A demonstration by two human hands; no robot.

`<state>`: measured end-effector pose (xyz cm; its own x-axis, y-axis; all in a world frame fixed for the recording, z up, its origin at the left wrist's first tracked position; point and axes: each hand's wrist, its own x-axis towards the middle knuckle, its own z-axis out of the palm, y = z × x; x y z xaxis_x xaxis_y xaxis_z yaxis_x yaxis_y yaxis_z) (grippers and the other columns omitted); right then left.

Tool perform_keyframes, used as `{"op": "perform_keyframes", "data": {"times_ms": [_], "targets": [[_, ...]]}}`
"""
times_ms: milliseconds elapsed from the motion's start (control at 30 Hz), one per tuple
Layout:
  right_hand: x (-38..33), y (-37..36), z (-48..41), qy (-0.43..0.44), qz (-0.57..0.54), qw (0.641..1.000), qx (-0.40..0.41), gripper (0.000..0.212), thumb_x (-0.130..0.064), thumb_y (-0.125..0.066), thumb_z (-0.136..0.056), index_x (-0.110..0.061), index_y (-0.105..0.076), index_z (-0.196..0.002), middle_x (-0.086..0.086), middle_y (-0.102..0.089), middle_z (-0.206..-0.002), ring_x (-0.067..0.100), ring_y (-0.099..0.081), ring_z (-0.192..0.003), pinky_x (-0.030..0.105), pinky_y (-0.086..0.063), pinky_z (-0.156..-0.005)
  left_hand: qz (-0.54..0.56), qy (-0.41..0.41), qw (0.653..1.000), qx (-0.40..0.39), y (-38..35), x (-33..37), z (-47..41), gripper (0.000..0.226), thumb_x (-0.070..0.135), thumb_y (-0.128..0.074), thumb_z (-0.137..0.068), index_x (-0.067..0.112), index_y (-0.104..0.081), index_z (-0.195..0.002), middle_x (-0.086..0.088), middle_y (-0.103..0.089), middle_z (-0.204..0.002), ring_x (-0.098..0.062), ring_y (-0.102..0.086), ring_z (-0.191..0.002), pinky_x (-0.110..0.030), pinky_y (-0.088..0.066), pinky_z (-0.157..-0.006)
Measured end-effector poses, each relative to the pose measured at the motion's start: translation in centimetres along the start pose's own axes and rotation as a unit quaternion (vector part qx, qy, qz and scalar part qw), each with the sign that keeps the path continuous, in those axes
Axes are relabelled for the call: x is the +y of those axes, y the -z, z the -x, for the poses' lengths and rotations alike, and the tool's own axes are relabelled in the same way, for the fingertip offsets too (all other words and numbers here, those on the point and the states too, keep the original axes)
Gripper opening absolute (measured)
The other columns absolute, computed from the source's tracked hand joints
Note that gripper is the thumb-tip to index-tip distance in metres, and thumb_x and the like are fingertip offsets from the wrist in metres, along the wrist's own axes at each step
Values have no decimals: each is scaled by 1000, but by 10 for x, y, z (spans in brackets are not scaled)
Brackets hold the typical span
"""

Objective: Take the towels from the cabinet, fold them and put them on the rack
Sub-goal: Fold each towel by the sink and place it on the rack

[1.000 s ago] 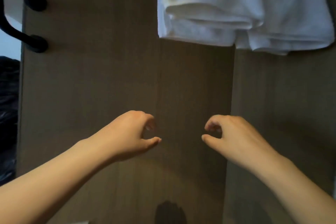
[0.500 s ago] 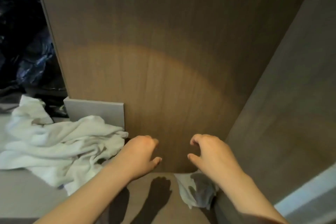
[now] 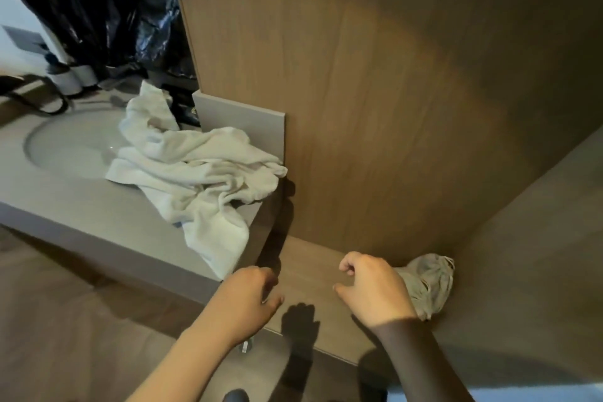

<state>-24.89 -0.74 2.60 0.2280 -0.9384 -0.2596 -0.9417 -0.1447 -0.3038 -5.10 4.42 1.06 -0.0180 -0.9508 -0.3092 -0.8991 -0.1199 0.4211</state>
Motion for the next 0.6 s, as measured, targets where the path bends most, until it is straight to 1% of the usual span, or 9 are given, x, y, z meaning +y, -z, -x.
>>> {"op": "perform_keyframes", "data": {"times_ms": [100, 167, 233, 267, 367, 433, 533, 600], "targets": [[-11, -14, -4, 17, -31, 999, -30, 34, -39, -66, -91, -32, -58, -123, -10, -62, -122, 8, -58, -111, 20, -47, -86, 6, 13, 1000, -1, -10, -9, 10, 30, 42, -59, -91, 28, -61, -117, 13, -59, -106, -2, -55, -92, -13, -41, -77], [-18, -21, -7, 31, -46, 997, -51, 35, -39, -67, -90, -33, -58, -124, -11, -63, -120, 5, -58, -105, 19, -49, -84, 17, 29, 999, 2, -12, -16, 15, 28, 43, -58, -91, 29, -61, -116, 15, -59, -105, 0, -54, -91, -10, -39, -73], [-26, -24, -12, 38, -46, 996, -59, 37, -39, -68, -89, -34, -57, -124, -12, -63, -118, 2, -56, -95, 16, -48, -78, 28, 44, 999, 9, -9, -25, 18, 25, 43, -58, -91, 30, -62, -112, 16, -58, -99, 1, -54, -88, -8, -38, -66], [-29, -24, -15, 38, -43, 997, -60, 37, -39, -68, -89, -35, -56, -124, -12, -63, -117, 2, -55, -92, 15, -48, -77, 33, 50, 998, 12, -7, -31, 20, 24, 43, -59, -91, 30, -62, -111, 17, -57, -97, 1, -54, -86, -7, -37, -64], [-45, -27, -25, 44, -33, 997, -62, 35, -39, -68, -88, -36, -57, -122, -13, -63, -114, 2, -56, -97, 18, -49, -80, 53, 68, 996, 25, 1, -52, 22, 23, 43, -59, -90, 32, -63, -110, 18, -59, -96, 2, -56, -84, -7, -38, -66], [-62, -29, -33, 54, -29, 996, -63, 34, -40, -69, -87, -37, -58, -119, -15, -61, -107, 1, -55, -92, 19, -48, -77, 61, 82, 994, 37, 10, -68, 22, 23, 43, -60, -90, 32, -63, -110, 20, -56, -94, 3, -54, -82, -7, -36, -64], [-96, -35, -48, 69, -16, 995, -72, 34, -42, -68, -87, -37, -57, -119, -15, -62, -112, 2, -57, -97, 19, -48, -77, 76, 87, 992, 55, 26, -97, 21, 24, 43, -59, -90, 33, -62, -112, 21, -55, -97, 3, -54, -86, -7, -36, -66], [-123, -40, -58, 75, -14, 994, -81, 34, -41, -67, -88, -37, -57, -119, -14, -61, -112, 1, -54, -95, 18, -45, -74, 82, 86, 991, 61, 40, -121, 21, 24, 43, -58, -91, 33, -61, -112, 21, -54, -97, 3, -53, -87, -7, -37, -67]]}}
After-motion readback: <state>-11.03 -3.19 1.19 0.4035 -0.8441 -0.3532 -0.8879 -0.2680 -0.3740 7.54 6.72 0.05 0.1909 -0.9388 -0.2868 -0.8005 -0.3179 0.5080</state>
